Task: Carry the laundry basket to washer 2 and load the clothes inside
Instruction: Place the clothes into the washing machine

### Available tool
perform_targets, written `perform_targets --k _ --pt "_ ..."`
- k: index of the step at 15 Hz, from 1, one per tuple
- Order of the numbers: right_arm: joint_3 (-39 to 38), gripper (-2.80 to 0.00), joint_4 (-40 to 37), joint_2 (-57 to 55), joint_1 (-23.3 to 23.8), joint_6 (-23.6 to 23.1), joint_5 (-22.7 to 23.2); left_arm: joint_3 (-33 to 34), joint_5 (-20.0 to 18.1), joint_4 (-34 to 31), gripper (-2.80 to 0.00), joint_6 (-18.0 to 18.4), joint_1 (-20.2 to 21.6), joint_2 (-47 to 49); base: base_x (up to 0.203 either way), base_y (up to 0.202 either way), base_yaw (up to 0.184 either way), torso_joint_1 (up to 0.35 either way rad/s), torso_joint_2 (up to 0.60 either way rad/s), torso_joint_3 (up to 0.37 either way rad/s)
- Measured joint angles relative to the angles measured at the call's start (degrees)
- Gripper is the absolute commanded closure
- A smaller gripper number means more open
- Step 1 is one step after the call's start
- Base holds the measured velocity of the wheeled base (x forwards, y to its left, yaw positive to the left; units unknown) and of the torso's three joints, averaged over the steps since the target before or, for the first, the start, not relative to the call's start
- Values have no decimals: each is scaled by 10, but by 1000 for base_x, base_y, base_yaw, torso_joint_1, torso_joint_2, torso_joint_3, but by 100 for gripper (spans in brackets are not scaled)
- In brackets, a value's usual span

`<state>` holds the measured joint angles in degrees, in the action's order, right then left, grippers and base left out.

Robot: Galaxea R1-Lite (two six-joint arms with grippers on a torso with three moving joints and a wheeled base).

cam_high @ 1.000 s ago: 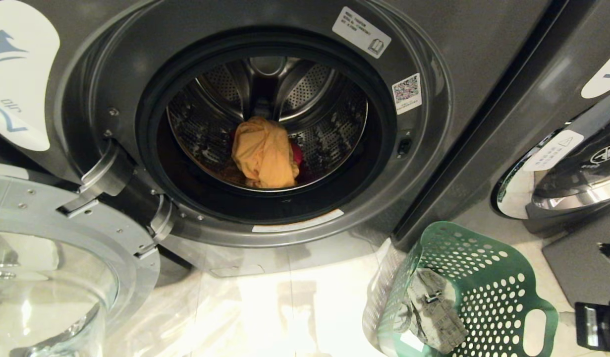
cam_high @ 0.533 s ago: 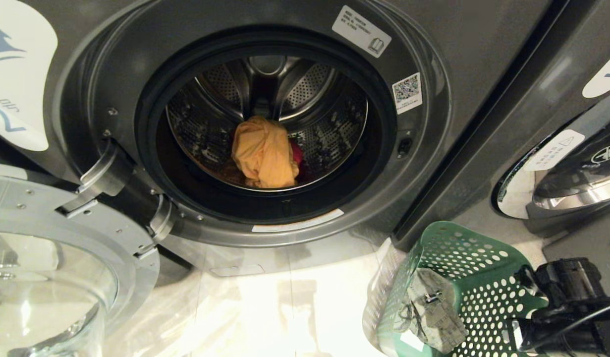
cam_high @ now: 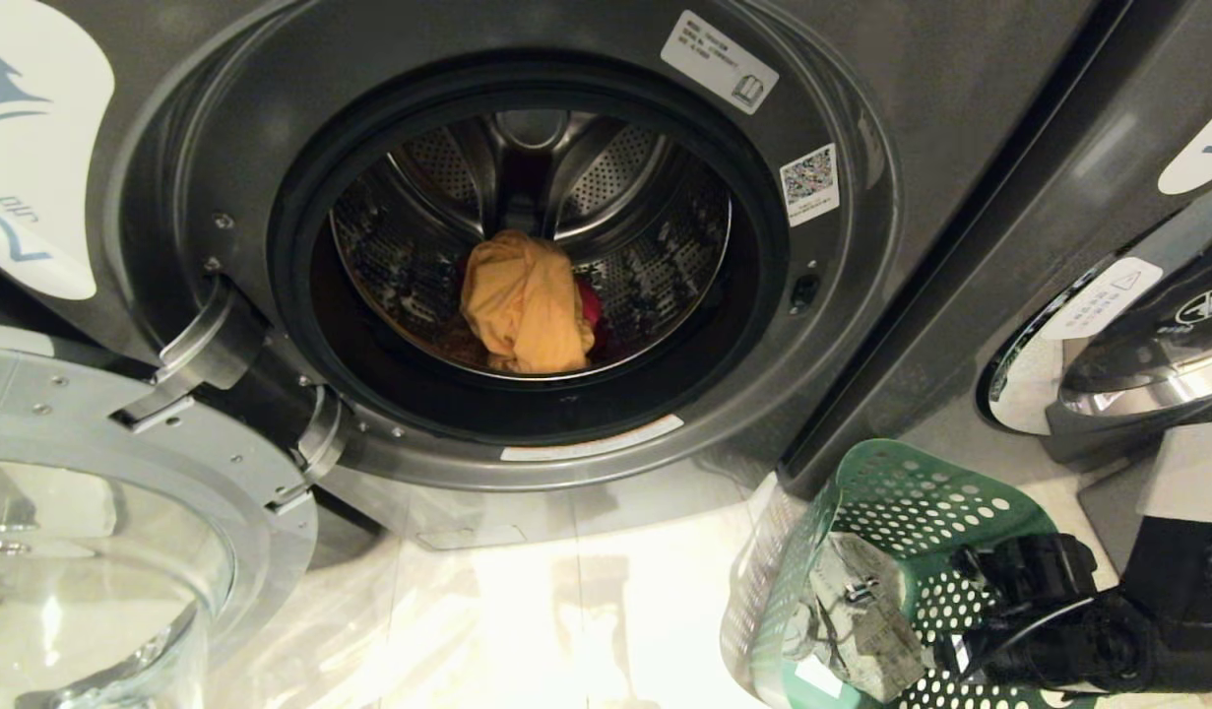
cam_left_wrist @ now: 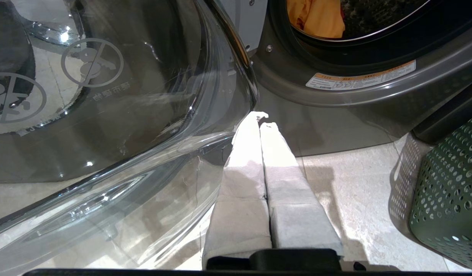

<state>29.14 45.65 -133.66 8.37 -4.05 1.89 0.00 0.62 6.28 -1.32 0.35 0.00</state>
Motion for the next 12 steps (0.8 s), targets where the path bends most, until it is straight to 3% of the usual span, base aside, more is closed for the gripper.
perform_targets --k 3,5,8,12 --pt "80 -280 7 -78 54 -106 102 0 0 0 0 0 0 0 0 0 0 0 0 0" --pt "129 -280 7 -121 72 -167 138 0 0 0 0 0 0 0 0 0 0 0 0 0" --pt "177 -280 7 -161 75 -187 170 0 0 0 0 0 0 0 0 0 0 0 0 0" --pt "206 -280 6 -185 46 -188 172 0 0 0 0 0 0 0 0 0 0 0 0 0"
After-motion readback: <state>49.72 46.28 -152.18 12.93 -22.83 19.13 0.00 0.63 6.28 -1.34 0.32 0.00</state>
